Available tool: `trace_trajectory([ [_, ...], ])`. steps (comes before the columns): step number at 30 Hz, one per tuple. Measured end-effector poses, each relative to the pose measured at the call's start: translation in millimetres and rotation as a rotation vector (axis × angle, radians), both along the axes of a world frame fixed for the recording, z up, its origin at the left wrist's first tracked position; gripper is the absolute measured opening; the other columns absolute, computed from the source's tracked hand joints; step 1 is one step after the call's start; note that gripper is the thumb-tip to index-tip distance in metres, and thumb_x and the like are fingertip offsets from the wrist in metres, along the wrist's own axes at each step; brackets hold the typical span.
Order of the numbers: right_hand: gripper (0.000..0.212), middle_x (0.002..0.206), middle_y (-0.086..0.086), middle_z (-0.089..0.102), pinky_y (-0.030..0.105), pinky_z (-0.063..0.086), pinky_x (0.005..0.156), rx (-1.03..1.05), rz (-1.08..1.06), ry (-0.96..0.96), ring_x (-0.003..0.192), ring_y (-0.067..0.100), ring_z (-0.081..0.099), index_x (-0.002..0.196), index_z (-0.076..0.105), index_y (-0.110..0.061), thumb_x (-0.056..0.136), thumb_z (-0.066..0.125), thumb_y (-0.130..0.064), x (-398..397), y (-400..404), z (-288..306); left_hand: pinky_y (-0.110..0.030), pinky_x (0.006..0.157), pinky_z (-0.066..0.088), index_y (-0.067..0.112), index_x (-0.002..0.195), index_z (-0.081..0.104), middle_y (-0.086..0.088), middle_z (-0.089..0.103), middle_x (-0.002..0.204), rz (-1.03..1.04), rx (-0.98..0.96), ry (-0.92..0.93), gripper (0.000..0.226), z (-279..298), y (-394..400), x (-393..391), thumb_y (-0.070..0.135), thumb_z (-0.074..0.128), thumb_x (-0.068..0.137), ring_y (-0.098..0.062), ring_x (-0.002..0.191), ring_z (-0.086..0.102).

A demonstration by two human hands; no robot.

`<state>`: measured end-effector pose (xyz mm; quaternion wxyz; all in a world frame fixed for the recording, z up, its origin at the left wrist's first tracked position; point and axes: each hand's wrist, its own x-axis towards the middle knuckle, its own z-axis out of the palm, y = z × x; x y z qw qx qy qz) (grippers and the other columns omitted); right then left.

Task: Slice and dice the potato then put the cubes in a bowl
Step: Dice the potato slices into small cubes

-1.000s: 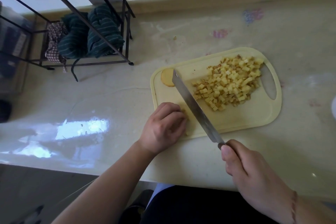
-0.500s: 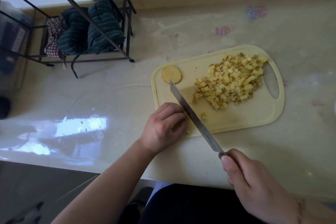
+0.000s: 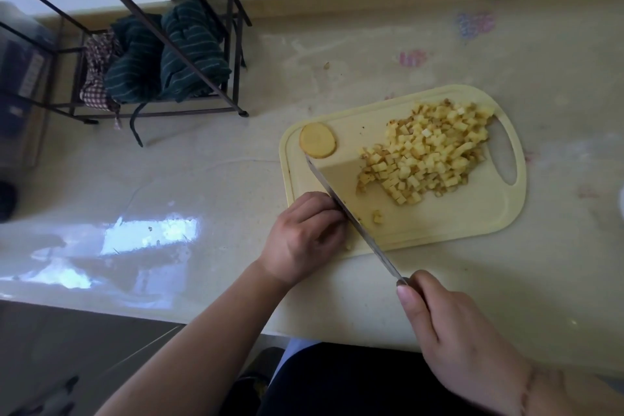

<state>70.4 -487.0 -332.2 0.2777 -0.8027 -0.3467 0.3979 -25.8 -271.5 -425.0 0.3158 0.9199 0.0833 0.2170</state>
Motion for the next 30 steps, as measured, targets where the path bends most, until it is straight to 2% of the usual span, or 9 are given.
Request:
trace_trajectory([
  [3, 0.037, 0.066, -0.019, 0.055, 0.025, 0.033, 0.049, 0.014, 0.009, 0.009, 0.052, 0.011, 0.048, 0.073, 0.036, -0.027, 0.089, 0.019, -0.056, -0.9, 3.2, -2.3, -0.037, 0.078, 0.057, -0.006, 0.089, 0.075, -0.017, 0.071, 0.096, -0.003, 0.012, 0.008, 0.004, -0.9, -1.8, 0.2, -0.004, 0.074, 0.086, -0.032, 0.089, 0.068],
  [6, 0.034, 0.063, -0.011, 0.054, 0.024, 0.03, 0.048, 0.04, 0.001, 0.017, 0.05, 0.011, 0.046, 0.071, 0.036, -0.028, 0.09, 0.024, -0.054, 1.4, 1.0, -3.7, -0.037, 0.08, 0.055, -0.005, 0.091, 0.075, -0.016, 0.07, 0.099, -0.007, 0.028, 0.009, 0.006, 1.8, -4.0, -2.2, 0.0, 0.074, 0.088, -0.032, 0.09, 0.067],
  [11, 0.038, 0.058, -0.009, 0.053, 0.023, 0.029, 0.049, 0.032, -0.018, 0.052, 0.051, 0.012, 0.046, 0.069, 0.039, -0.028, 0.087, 0.026, -0.058, 17.0, -1.6, -6.7, -0.04, 0.087, 0.052, 0.007, 0.112, 0.069, -0.011, 0.063, 0.117, 0.018, 0.12, 0.133, 0.033, 0.4, -11.3, -18.3, 0.028, 0.077, 0.088, -0.032, 0.1, 0.062],
  [12, 0.04, 0.058, -0.008, 0.053, 0.024, 0.031, 0.05, 0.024, -0.012, 0.054, 0.052, 0.012, 0.047, 0.069, 0.04, -0.027, 0.086, 0.025, -0.06, 20.1, -2.1, -8.0, -0.04, 0.086, 0.052, 0.01, 0.113, 0.066, -0.009, 0.06, 0.119, 0.028, 0.133, 0.144, 0.034, -0.3, -11.1, -18.7, 0.029, 0.077, 0.088, -0.031, 0.099, 0.061],
  [15, 0.047, 0.059, -0.004, 0.054, 0.031, 0.037, 0.053, 0.021, -0.008, 0.08, 0.052, 0.013, 0.048, 0.07, 0.044, -0.024, 0.087, 0.025, -0.064, 30.9, -3.2, -8.8, -0.04, 0.077, 0.054, 0.007, 0.104, 0.07, -0.01, 0.059, 0.112, 0.044, 0.113, 0.107, 0.016, 0.6, -4.4, -12.5, 0.022, 0.07, 0.096, -0.031, 0.088, 0.062],
  [17, 0.048, 0.06, -0.006, 0.056, 0.032, 0.041, 0.056, 0.015, -0.019, 0.108, 0.054, 0.012, 0.051, 0.072, 0.049, -0.025, 0.085, 0.026, -0.065, 42.3, -4.0, -8.7, -0.038, 0.074, 0.055, 0.005, 0.1, 0.072, -0.013, 0.064, 0.105, 0.032, 0.122, 0.099, 0.016, 3.0, 0.2, -5.6, 0.02, 0.066, 0.098, -0.031, 0.085, 0.064],
  [23, 0.05, 0.049, -0.007, 0.046, 0.021, 0.031, 0.048, -0.007, -0.135, 0.272, 0.047, 0.006, 0.039, 0.079, 0.054, -0.024, 0.084, 0.035, -0.07, 92.8, -14.6, -16.7, -0.037, 0.067, 0.056, 0.002, 0.097, 0.071, -0.013, 0.066, 0.099, -0.058, 0.125, 0.099, 0.009, 0.0, 3.0, 21.5, 0.01, 0.066, 0.096, -0.03, 0.082, 0.064],
  [26, 0.044, 0.052, -0.005, 0.043, 0.02, 0.031, 0.044, -0.027, -0.143, 0.349, 0.046, 0.01, 0.036, 0.076, 0.054, -0.02, 0.084, 0.039, -0.06, 103.4, -15.4, -19.3, -0.038, 0.062, 0.057, 0.0, 0.095, 0.073, -0.014, 0.067, 0.096, -0.028, 0.111, 0.071, 0.017, -1.5, 6.9, 37.6, 0.012, 0.062, 0.098, -0.03, 0.08, 0.066],
  [30, 0.041, 0.059, 0.005, 0.036, 0.017, 0.028, 0.038, -0.04, -0.176, 0.565, 0.043, 0.009, 0.029, 0.083, 0.05, -0.006, 0.094, 0.04, -0.044, 102.6, -13.5, -13.1, -0.039, 0.064, 0.058, 0.001, 0.097, 0.073, -0.015, 0.068, 0.097, -0.001, 0.102, 0.042, 0.02, -2.1, 8.9, 54.7, 0.014, 0.058, 0.099, -0.029, 0.08, 0.067],
])
